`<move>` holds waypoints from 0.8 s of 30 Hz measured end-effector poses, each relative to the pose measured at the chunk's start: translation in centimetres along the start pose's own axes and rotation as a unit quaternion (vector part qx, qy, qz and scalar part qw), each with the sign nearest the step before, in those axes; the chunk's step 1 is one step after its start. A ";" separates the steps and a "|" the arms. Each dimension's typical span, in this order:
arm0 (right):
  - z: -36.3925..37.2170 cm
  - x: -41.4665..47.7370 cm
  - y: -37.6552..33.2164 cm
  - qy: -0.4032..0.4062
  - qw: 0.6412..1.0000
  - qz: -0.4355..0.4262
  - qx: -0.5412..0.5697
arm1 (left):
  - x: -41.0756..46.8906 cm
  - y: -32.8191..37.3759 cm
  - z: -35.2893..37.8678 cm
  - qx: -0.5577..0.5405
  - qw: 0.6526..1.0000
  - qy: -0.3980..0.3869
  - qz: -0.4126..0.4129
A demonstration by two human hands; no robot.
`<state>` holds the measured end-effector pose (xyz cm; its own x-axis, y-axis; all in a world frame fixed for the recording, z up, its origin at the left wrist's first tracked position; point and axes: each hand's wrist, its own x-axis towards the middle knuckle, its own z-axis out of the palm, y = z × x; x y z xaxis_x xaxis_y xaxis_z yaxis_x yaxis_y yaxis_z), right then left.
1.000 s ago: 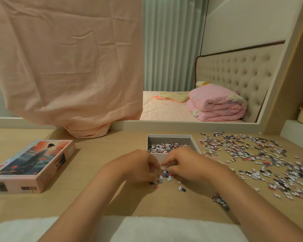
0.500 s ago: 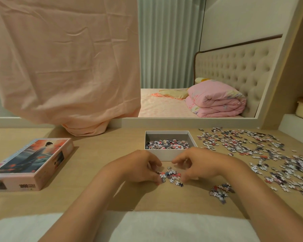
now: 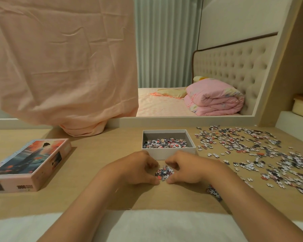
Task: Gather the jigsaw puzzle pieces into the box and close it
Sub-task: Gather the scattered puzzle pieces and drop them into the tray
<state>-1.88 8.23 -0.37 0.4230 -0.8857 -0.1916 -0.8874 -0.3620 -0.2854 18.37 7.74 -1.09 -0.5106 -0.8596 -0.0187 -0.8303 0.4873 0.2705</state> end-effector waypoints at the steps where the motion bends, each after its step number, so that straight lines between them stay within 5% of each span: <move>1: 0.1 0.1 -0.2 0.003 1.000 -0.002 0.000 | 0.1 0.2 0.2 0.007 1.000 0.000 0.011; 18: 0.5 0.7 -0.6 0.044 0.968 0.050 0.241 | 0.9 1.0 1.7 -0.141 0.984 0.108 0.017; 24: -0.1 1.0 0.0 0.084 0.940 0.045 0.327 | 1.4 0.4 1.4 -0.269 0.953 0.140 -0.008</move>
<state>-1.51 7.28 -0.46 0.2680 -0.9574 -0.1072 -0.5924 -0.0761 -0.8020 17.02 6.97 -2.34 -0.3564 -0.9104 0.2101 -0.5645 0.3889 0.7281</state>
